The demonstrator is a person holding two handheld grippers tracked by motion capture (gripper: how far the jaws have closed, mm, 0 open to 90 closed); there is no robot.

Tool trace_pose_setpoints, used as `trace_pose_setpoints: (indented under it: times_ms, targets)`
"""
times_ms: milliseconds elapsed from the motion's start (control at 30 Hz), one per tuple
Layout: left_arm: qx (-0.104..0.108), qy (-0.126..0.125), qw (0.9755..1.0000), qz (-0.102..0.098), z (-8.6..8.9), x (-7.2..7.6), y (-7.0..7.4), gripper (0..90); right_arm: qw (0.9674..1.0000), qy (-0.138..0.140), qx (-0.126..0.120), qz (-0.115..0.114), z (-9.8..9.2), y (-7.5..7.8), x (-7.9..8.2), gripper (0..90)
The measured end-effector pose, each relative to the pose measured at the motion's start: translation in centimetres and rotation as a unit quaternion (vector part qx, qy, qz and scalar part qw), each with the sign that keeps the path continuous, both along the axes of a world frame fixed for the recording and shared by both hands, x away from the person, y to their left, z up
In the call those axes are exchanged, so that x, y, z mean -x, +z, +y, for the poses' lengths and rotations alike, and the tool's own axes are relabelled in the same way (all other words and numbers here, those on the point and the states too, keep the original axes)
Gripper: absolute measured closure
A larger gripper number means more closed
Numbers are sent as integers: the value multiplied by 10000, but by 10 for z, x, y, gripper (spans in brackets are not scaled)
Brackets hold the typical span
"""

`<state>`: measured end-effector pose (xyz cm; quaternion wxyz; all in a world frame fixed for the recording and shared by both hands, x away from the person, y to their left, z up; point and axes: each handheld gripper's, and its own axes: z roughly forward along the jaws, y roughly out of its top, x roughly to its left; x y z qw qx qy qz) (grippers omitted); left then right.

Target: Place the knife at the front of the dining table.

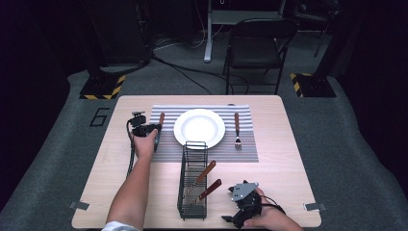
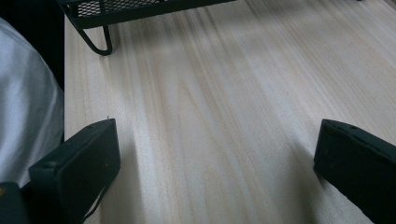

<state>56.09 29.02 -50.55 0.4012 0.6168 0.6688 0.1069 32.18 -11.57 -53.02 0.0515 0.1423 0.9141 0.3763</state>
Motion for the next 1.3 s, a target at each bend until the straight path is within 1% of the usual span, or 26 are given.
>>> trace_pose_setpoints:
  times_ms: [33,67,100,167,200,267,333,367,400,500,567,667,733,767,800,900,933,967,1000,1033,1067,1100,1133,1167,1200,1300]
  targets:
    - [20,-4,10000,-8,-1,2,3,625,10000,7,-11,1,0,0,0,0]
    - [-64,-88,9999,-60,-1,3,6,607,10000,1,-19,14,0,0,-1,0]
    - [-64,-88,9999,-60,-1,3,6,599,10000,1,-19,14,0,0,-1,0]
    - [-248,-249,9993,-105,-1,6,15,587,10000,0,-16,13,0,0,-1,0]
    - [-233,-242,9993,-134,-2,7,17,584,10000,4,-13,1,0,0,0,0]
    - [-342,-396,9984,-220,-2,11,24,576,10000,31,14,-42,0,0,-1,0]
    - [-361,-433,9980,-285,-2,14,28,570,10000,15,-14,5,0,0,-1,0]
    - [-374,-464,9976,-360,-3,17,32,569,10000,25,-16,14,0,0,-1,0]
    - [-374,-464,9976,-360,-3,17,32,567,10000,25,-16,14,0,0,-1,0]
    - [-352,-561,9965,-503,-4,26,44,564,10000,16,16,-31,0,0,-1,0]
    - [-365,-685,9950,-626,-5,32,52,554,10000,11,14,-31,0,0,-1,0]
    - [-213,-856,9928,-807,-5,44,63,540,10000,14,16,-29,0,0,-1,0]
    - [-276,-962,9913,-857,-6,50,70,538,10000,17,21,-26,0,0,-1,0]
    - [-276,-962,9913,-857,-6,50,70,538,10000,16,17,-29,0,0,-1,0]
    - [-381,-1083,9884,-998,-5,57,77,536,10000,21,14,-45,0,0,-1,0]
    - [-345,-1077,9878,-1067,-3,65,83,534,10000,40,17,-65,0,0,-1,0]
    - [-478,-1200,9852,-1128,-2,69,86,532,10000,40,18,-66,0,0,-1,0]
    - [-571,-1269,9840,-1117,-1,72,89,531,10000,41,17,-66,0,0,-1,0]
    - [-693,-1318,9818,-1177,-1,76,91,530,10000,42,17,-66,0,0,-1,0]
    - [-693,-1318,9818,-1177,-1,76,91,525,10000,42,17,-66,0,0,-1,0]
    - [-808,-1376,9796,-1221,0,82,93,522,10000,41,17,-66,0,0,-1,0]
    - [-852,-1389,9784,-1270,0,85,94,520,10000,41,17,-66,0,0,-1,0]
    - [-877,-1419,9776,-1285,1,87,95,518,10000,41,17,-67,0,0,-1,0]
    - [-877,-1419,9776,-1285,1,87,95,517,10000,41,17,-67,0,0,-1,0]
    - [-963,-1480,9756,-1301,2,94,98,516,10000,42,17,-68,0,0,-1,0]
    - [-1041,-1514,9739,-1333,4,104,104,508,10000,31,15,-54,0,0,-1,0]
